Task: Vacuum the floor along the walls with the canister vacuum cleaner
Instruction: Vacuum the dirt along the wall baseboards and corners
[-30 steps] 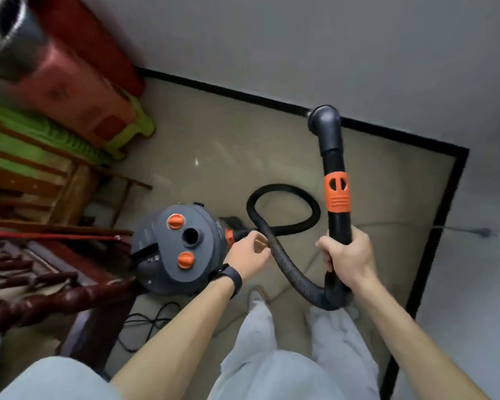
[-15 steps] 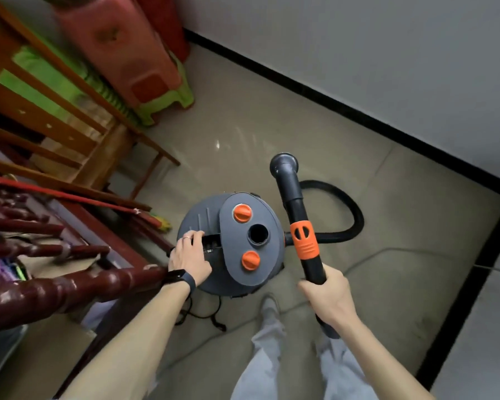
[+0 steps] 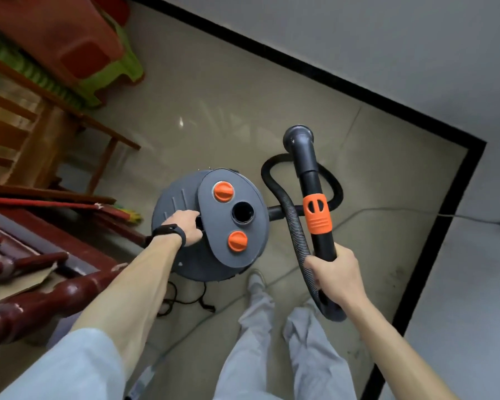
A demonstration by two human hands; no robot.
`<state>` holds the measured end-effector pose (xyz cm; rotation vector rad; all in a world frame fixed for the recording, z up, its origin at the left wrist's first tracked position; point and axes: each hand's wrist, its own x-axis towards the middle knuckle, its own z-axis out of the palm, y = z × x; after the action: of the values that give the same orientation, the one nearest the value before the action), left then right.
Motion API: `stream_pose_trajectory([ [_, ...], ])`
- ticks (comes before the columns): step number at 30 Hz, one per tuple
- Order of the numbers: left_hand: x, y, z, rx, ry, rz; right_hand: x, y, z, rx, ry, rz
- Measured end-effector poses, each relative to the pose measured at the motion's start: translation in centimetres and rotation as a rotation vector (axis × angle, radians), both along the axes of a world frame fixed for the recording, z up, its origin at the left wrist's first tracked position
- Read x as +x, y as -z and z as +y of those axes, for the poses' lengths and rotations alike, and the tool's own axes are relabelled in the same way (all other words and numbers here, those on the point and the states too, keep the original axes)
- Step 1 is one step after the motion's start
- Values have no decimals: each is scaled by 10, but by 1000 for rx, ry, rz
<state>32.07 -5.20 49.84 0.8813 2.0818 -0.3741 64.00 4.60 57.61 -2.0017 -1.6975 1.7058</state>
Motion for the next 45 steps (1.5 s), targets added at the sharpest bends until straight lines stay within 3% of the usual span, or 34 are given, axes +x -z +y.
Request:
stream_pose_trajectory([
  [7,59,-16,101,120,256,-64,61,-16,14,115,187,-63],
  [15,109,-7,199,128,664,68,123,4,47,70,339,-65],
  [20,134,7,268,254,754,115,146,36,76,38,503,17],
  [27,151,35,342,438,723,192,114,105,137,-32,600,129],
  [32,136,59,360,620,615,40,75,140,175,-27,472,178],
  [41,75,52,389,537,524,119,-5,167,218,-55,440,57],
  [45,42,47,396,545,368,116,-49,166,235,-39,419,51],
])
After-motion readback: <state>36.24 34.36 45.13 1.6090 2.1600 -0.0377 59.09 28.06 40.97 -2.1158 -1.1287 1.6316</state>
